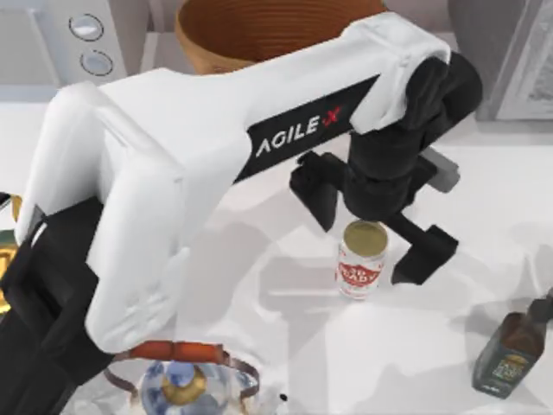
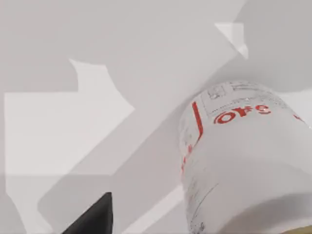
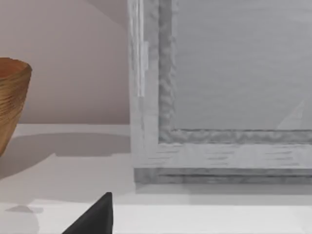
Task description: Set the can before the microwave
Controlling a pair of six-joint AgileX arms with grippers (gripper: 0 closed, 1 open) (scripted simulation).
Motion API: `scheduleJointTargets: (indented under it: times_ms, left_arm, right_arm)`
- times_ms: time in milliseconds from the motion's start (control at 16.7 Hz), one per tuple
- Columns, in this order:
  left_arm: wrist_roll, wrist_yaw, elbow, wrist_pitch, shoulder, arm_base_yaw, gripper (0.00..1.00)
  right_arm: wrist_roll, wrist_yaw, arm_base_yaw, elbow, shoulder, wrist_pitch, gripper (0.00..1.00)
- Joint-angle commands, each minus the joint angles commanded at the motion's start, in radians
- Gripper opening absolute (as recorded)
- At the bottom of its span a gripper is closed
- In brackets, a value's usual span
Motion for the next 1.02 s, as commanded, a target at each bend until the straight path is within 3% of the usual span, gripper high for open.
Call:
scheduleJointTargets:
  times_ms: [420,1020]
  left_arm:
    - [-0.001,0.000,-0.066,0.065,-0.004,-0.001,1.00]
    - [-0.001,0.000,-0.066,0.065,-0.004,-0.001,0.25]
  right_arm:
    - [0.000,0.000,0.000,0.000,0.000,0.000,1.00]
    - [0.000,0.000,0.000,0.000,0.000,0.000,1.00]
